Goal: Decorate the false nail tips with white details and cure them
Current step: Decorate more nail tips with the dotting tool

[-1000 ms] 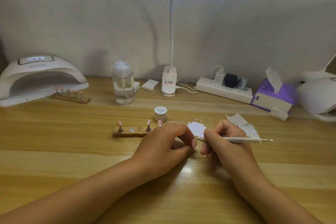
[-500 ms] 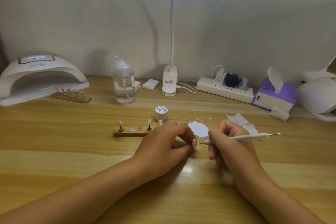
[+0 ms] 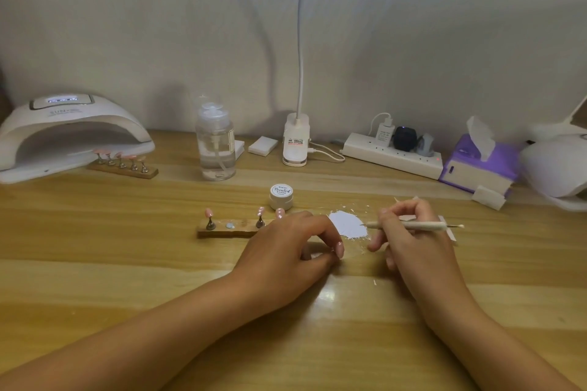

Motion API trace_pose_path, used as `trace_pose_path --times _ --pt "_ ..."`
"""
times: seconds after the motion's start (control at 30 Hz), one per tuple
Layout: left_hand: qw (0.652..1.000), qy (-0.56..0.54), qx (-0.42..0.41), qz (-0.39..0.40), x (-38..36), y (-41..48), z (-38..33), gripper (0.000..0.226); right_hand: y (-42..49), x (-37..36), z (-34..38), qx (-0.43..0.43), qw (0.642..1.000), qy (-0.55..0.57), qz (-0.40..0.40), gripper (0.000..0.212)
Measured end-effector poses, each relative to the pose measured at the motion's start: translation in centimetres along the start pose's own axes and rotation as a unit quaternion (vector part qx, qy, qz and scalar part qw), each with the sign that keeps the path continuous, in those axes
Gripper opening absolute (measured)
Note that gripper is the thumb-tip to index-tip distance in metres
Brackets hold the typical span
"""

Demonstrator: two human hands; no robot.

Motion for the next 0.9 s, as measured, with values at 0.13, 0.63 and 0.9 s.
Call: trace_pose_path --times 0.13,0.63,0.9 --pt "1.000 -0.007 0.004 0.006 -0.1 0.0 0.1 0.011 0.1 0.1 -0.1 -0.029 0.999 -0.005 0.024 0.026" --pt "0.999 -0.043 0.028 0.007 0.0 0.0 -0.3 0.010 -1.2 -0.4 1.4 -0.028 0.990 0.136 0.031 0.022" --pt "0.999 -0.044 0.027 0.000 0.1 -0.1 -0.7 0.014 -1.6 -1.1 1.4 -0.040 0.990 0.127 0.055 0.023"
Point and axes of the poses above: each hand's wrist, its own y-axis towards the middle knuckle, its own x-axis out of the back of the hand, z = x × y, the point moved 1 cm from there along y, towards the middle knuckle, and after that the axes turned 3 degrees about -y, right-handed, at the moved point
